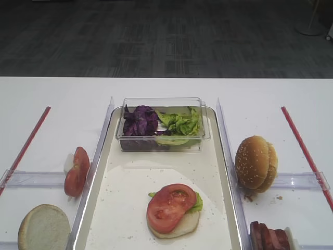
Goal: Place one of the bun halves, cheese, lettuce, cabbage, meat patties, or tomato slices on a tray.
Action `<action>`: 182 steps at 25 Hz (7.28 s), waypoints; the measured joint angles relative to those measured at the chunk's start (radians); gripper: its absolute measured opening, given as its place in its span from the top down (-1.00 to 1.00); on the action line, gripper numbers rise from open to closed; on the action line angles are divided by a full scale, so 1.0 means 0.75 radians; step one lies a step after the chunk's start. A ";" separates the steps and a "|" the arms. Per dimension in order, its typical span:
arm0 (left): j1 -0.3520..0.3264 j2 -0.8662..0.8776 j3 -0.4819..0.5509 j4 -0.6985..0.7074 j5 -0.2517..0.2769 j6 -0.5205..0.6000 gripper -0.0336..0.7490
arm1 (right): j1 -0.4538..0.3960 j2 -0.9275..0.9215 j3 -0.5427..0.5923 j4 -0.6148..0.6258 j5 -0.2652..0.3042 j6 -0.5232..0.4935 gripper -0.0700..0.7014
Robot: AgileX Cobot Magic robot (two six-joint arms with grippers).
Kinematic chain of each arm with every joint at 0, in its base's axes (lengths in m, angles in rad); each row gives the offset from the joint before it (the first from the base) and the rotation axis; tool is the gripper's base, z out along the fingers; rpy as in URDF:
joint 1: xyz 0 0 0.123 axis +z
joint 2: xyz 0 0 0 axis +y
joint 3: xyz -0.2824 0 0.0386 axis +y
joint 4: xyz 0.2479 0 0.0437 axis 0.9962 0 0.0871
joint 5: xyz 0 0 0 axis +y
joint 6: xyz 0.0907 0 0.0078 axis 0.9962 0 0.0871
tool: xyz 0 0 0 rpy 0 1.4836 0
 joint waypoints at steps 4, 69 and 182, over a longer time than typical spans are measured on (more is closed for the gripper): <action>0.001 -0.125 0.026 0.000 -0.031 0.006 -0.70 | 0.000 0.000 0.000 0.000 0.000 0.000 0.72; 0.001 -0.436 0.029 -0.064 -0.033 0.030 -0.70 | 0.000 0.000 0.000 0.000 0.000 0.000 0.72; 0.001 -0.436 0.029 -0.064 -0.033 0.038 -0.70 | 0.000 0.000 0.000 0.028 0.000 0.005 -0.97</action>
